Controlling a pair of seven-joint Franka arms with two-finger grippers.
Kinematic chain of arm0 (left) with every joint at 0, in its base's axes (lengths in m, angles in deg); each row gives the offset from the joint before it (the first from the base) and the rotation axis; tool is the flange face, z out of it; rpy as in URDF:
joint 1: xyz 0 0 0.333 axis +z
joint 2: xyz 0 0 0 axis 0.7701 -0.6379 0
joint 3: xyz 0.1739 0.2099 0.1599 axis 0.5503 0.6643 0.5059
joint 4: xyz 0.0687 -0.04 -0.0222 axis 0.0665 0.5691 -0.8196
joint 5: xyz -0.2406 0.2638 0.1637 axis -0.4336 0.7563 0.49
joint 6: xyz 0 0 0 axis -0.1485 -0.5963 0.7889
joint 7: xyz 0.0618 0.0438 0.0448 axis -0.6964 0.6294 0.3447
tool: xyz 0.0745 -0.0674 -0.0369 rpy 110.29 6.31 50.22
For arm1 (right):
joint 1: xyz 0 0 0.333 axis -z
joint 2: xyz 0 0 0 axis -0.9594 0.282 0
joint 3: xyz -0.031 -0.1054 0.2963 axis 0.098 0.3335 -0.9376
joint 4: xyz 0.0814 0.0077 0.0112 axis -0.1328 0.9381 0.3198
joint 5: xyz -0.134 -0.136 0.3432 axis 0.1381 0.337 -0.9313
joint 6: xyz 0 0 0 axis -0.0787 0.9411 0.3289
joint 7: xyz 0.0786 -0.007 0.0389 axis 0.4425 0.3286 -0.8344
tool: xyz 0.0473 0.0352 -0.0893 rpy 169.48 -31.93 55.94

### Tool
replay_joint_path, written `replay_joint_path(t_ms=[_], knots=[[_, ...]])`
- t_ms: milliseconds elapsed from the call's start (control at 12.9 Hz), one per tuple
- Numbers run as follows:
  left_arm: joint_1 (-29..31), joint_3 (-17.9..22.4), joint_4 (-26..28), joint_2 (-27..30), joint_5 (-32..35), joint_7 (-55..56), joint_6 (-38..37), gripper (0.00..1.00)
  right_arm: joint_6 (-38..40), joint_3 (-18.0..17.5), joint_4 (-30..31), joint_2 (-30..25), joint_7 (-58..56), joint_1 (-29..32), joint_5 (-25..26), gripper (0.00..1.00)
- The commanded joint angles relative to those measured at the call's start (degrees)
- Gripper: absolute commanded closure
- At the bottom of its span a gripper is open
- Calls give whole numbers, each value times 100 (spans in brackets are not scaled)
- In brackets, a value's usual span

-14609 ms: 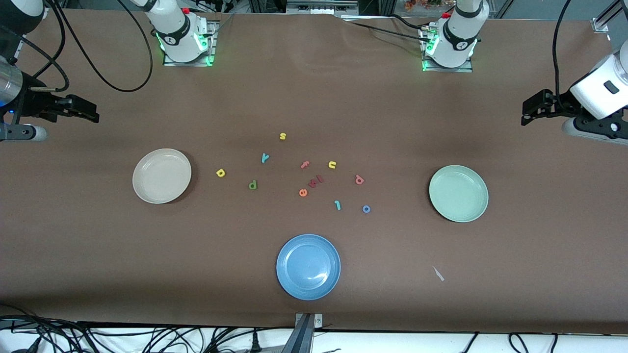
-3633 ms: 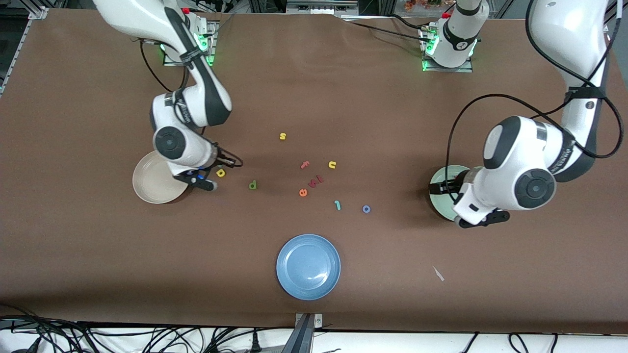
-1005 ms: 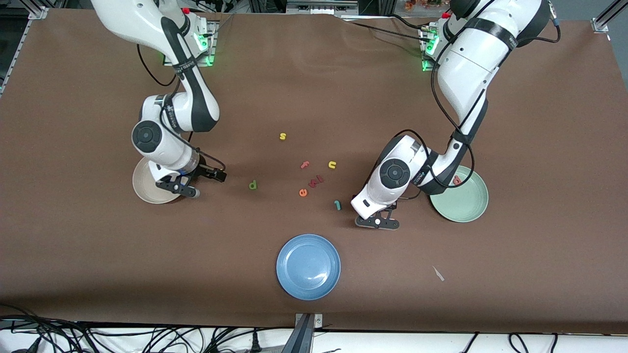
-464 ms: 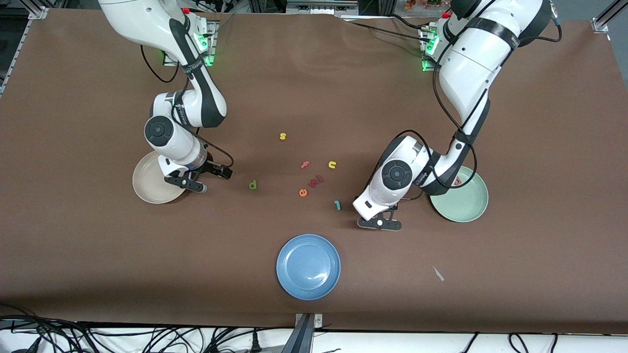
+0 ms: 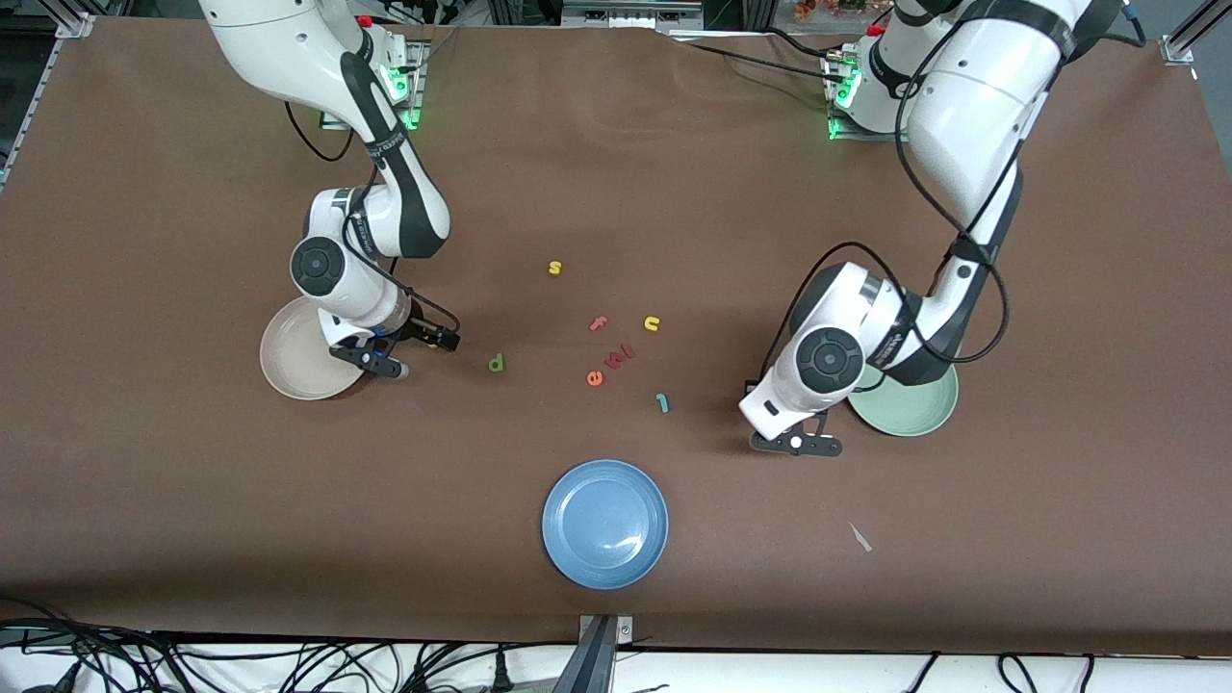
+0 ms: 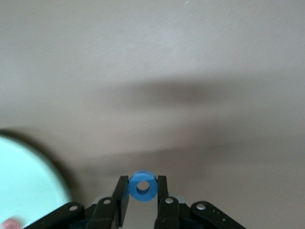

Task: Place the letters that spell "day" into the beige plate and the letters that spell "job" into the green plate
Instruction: 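Grasp the blue o with the left gripper while the right gripper grasps yellow a, then place the blue o on the green plate while the right gripper carries yellow a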

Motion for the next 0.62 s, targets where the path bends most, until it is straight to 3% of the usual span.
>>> replay_joint_path(t_ms=[0,232,386,541], knots=[[374,-48,152,371,109,-881,-609,100,-77,-63,-37,54,-54,32,-127,8],[682,-22,179,468,197,-1445,-1453,100,-86,-63,-46,80,-71,40,-127,14],[911,-22,380,547,197,-1806,-1586,100,-86,-63,-89,80,-89,49,-135,27],[991,-22,617,582,206,-1825,-1543,100,-86,-63,-89,89,-124,49,-135,32]])
